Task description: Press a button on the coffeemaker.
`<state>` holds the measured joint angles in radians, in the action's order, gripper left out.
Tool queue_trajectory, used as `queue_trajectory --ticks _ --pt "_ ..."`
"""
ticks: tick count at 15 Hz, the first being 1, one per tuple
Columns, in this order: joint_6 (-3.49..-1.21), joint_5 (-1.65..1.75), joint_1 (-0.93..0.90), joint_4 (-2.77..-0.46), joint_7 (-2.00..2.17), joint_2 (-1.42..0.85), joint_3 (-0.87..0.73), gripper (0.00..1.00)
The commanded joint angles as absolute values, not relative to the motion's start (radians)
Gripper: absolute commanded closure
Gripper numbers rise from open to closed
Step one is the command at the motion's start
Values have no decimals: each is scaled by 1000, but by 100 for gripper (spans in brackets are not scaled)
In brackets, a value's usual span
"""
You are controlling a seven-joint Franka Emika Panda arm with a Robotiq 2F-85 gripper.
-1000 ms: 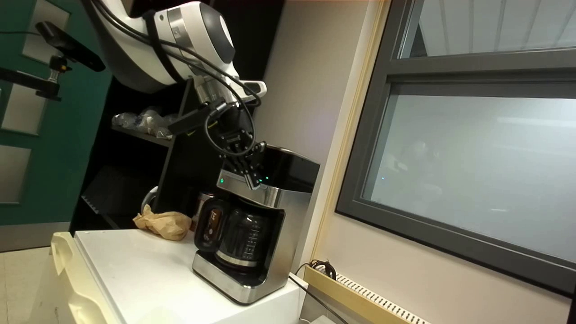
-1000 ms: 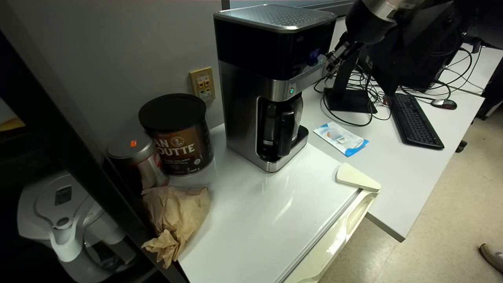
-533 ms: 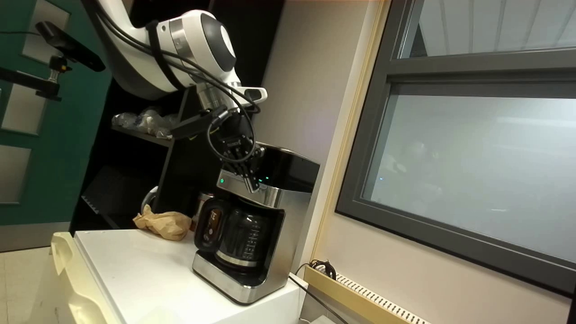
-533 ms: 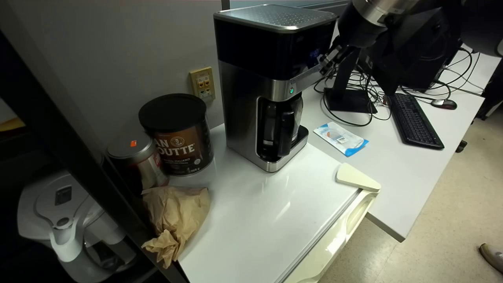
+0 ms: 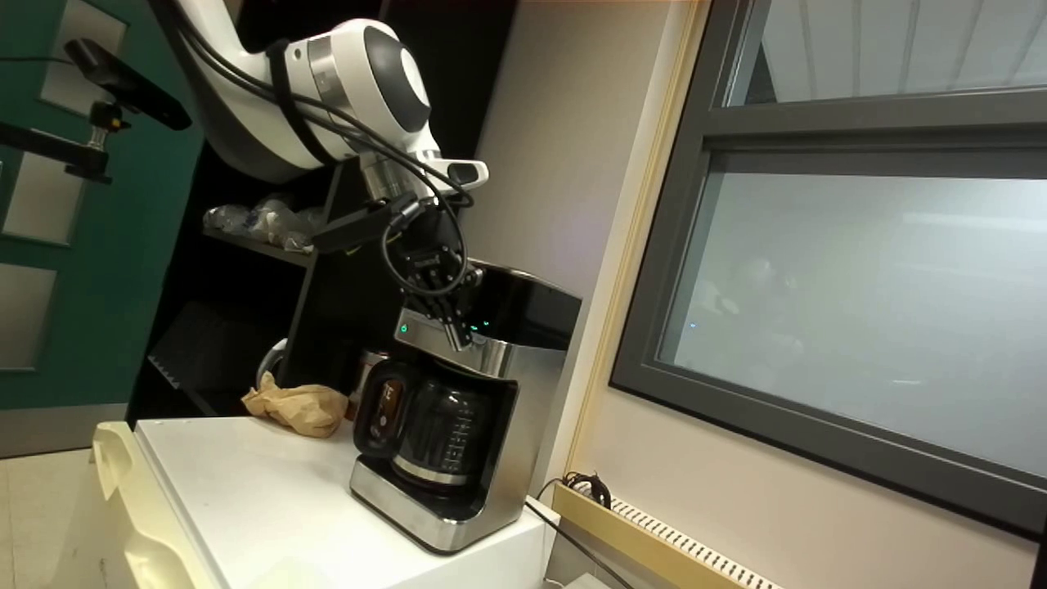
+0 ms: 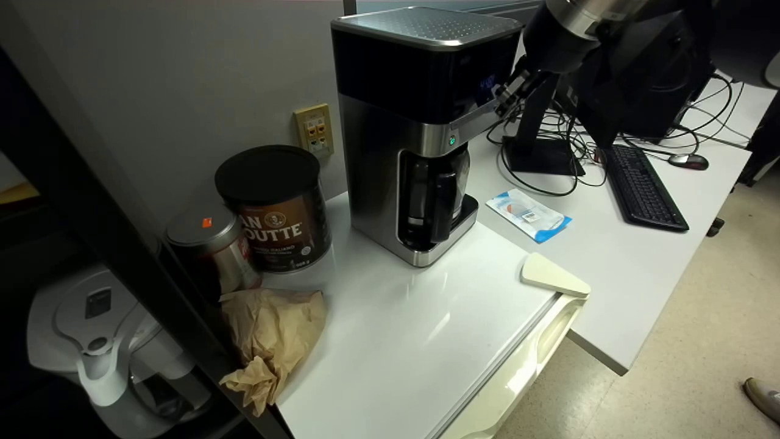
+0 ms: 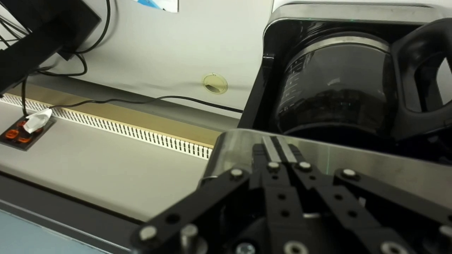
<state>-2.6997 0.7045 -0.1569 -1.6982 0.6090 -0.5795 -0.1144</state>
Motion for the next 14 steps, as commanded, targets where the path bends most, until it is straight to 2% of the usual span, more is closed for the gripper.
queue_trajectory --ticks 1,14 --pt "-2747 691 -189 -1672 582 -588 -155 98" --pt "-2818 760 -211 -1754 598 -536 -180 98"
